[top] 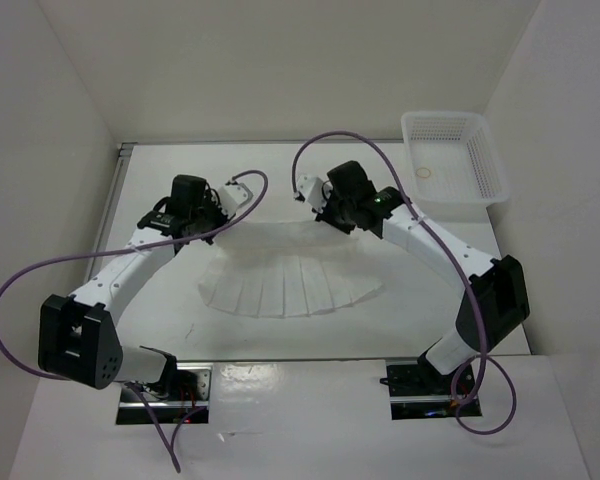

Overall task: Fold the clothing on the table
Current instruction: Fold the skirt

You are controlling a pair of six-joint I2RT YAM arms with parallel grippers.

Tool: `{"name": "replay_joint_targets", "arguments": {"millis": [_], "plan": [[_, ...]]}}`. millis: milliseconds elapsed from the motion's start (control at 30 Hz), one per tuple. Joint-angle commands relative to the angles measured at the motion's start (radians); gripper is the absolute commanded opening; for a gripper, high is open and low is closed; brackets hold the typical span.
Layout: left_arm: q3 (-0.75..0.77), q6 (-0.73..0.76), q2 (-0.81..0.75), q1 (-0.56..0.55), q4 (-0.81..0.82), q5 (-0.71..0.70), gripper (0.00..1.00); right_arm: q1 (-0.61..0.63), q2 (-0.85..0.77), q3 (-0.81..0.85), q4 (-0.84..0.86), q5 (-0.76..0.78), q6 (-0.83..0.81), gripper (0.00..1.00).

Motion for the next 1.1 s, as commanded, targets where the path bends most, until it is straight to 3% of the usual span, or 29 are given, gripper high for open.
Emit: {"name": "replay_joint_targets", "arguments": {"millis": [0, 467, 1067], "plan": [[-0.020, 0.109, -0.036, 0.010, -0.106, 0.069, 0.02, 0.025, 0.008, -0.021, -0.150, -0.049, -0.068, 0.00], [0.004, 0.212, -0.121, -0.025, -0.371, 0.166, 0.05, 0.045, 0.019, -0.032, -0.235, -0.073, -0.126, 0.00], [0.157, 0.040, -0.152, -0.025, -0.198, 0.017, 0.00, 0.045, -0.064, 0.071, 0.151, 0.230, 0.055, 0.00]]}}
